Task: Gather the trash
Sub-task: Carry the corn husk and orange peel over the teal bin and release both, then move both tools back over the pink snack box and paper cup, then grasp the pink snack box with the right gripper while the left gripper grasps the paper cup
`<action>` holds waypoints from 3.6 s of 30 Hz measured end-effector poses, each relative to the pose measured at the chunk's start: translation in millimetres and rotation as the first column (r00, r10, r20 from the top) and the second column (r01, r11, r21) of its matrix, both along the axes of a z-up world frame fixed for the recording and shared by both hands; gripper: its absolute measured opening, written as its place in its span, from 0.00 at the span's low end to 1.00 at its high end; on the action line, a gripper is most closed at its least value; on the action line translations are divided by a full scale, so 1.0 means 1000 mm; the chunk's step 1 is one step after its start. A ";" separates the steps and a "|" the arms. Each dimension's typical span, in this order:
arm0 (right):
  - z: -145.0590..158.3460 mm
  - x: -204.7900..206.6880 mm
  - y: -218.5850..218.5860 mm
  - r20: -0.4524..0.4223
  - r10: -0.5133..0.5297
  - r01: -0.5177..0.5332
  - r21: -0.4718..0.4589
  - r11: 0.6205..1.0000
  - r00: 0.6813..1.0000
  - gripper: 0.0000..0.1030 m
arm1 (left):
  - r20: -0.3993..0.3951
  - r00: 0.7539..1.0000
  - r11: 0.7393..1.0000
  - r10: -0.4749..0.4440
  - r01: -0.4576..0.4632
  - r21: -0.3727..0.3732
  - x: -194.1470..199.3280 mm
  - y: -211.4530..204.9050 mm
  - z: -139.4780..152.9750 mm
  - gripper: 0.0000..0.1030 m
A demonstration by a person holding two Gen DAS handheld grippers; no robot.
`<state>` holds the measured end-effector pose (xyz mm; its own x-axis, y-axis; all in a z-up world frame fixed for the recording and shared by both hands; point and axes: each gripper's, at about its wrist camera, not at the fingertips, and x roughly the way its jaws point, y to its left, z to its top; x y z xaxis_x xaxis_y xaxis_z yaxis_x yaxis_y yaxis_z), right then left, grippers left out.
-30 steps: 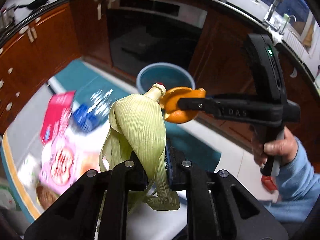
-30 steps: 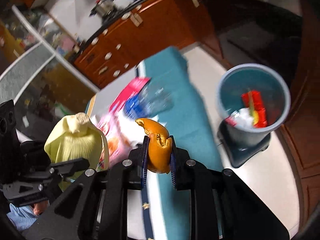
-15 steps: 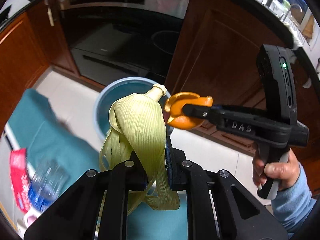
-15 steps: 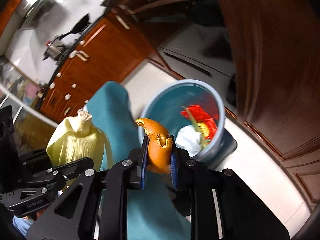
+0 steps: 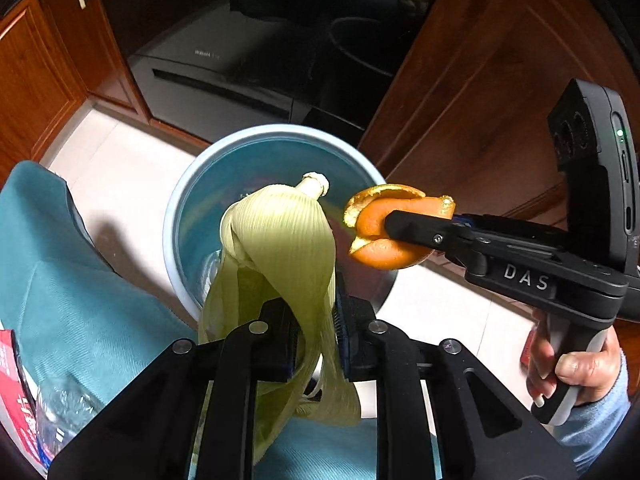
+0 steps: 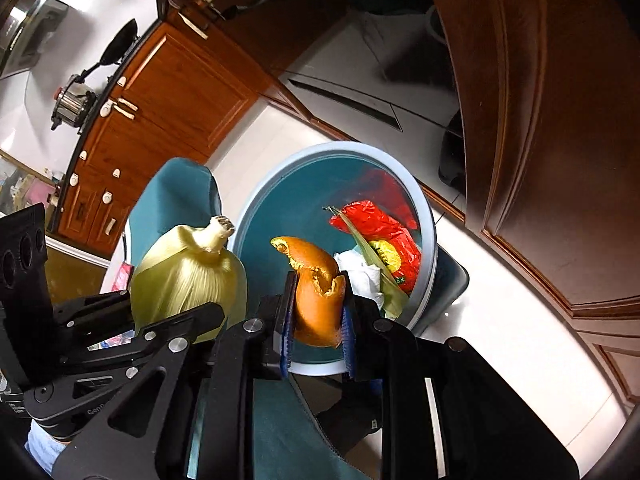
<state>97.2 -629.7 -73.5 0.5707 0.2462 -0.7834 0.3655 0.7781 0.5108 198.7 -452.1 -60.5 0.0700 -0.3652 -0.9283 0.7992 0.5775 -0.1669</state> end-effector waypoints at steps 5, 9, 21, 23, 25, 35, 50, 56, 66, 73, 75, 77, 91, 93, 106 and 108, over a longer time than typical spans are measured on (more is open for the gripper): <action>0.005 0.005 0.004 0.006 -0.007 0.007 -0.021 1.000 1.000 0.79 | 0.048 0.998 0.999 0.039 -0.040 0.019 -0.001 0.009 0.004 0.66; 0.017 0.004 0.011 0.013 -0.002 0.003 -0.067 0.998 1.000 0.83 | 0.069 0.996 0.998 0.053 -0.055 0.022 0.000 0.018 0.012 0.70; 0.045 -0.017 0.053 -0.066 0.043 -0.053 -0.155 0.986 0.997 0.88 | 0.101 0.989 0.994 0.104 -0.101 -0.038 -0.027 0.060 0.042 0.93; 0.051 -0.023 0.062 -0.065 0.053 -0.063 -0.158 0.985 0.996 0.88 | 0.107 0.988 0.993 0.112 -0.107 -0.054 -0.035 0.073 0.049 0.94; 0.059 -0.028 0.076 -0.066 0.071 -0.081 -0.164 0.983 0.995 0.88 | 0.120 0.986 0.992 0.115 -0.107 -0.070 -0.046 0.088 0.056 0.95; 0.096 -0.034 0.166 -0.059 0.212 -0.220 -0.207 0.953 0.975 0.88 | 0.145 0.961 0.966 0.235 -0.214 -0.147 -0.077 0.200 0.080 0.96; 0.054 0.004 0.342 -0.150 0.587 -0.600 -0.066 0.797 0.796 0.88 | 0.217 0.855 0.881 0.471 -0.466 -0.074 -0.089 0.381 0.051 0.96; 0.034 0.021 0.374 -0.151 0.666 -0.672 0.012 0.740 0.730 0.88 | 0.243 0.835 0.859 0.494 -0.511 0.009 -0.096 0.410 0.031 0.96; 0.013 0.043 0.397 -0.089 0.759 -0.753 0.096 0.651 0.645 0.70 | 0.209 0.820 0.828 0.532 -0.556 0.071 -0.093 0.435 0.012 0.97; 0.003 0.053 0.409 -0.047 0.797 -0.779 0.184 0.600 0.602 0.70 | 0.249 0.809 0.820 0.533 -0.566 0.083 -0.099 0.442 0.011 0.98; 0.001 0.056 0.411 -0.040 0.802 -0.780 0.210 0.590 0.596 0.70 | 0.276 0.805 0.819 0.525 -0.566 0.095 -0.102 0.444 0.012 0.98; 0.002 0.057 0.417 -0.031 0.811 -0.787 0.221 0.576 0.585 0.70 | 0.277 0.800 0.812 0.532 -0.575 0.101 -0.102 0.447 0.011 0.98; 0.057 0.063 0.428 -0.007 0.809 -0.801 0.134 0.583 0.587 0.70 | 0.289 0.776 0.787 0.561 -0.608 0.103 -0.108 0.464 0.005 0.97; 0.056 0.072 0.435 -0.038 0.819 -0.811 0.124 0.572 0.572 0.70 | 0.278 0.771 0.782 0.574 -0.616 0.094 -0.107 0.466 0.004 0.97; 0.049 0.087 0.515 -0.194 0.875 -0.886 0.052 0.462 0.444 0.45 | 0.164 0.760 0.769 0.628 -0.639 0.018 -0.098 0.504 -0.001 0.97; 0.061 0.076 0.517 -0.186 0.873 -0.888 0.004 0.460 0.452 0.44 | 0.129 0.738 0.746 0.663 -0.666 -0.022 -0.097 0.523 0.002 0.97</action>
<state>173.2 -112.2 -12.7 -0.0306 0.4830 -0.8751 -0.4802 0.7607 0.4367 101.4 70.7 -58.3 0.3977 -0.1611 -0.9033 0.2234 0.9718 -0.0749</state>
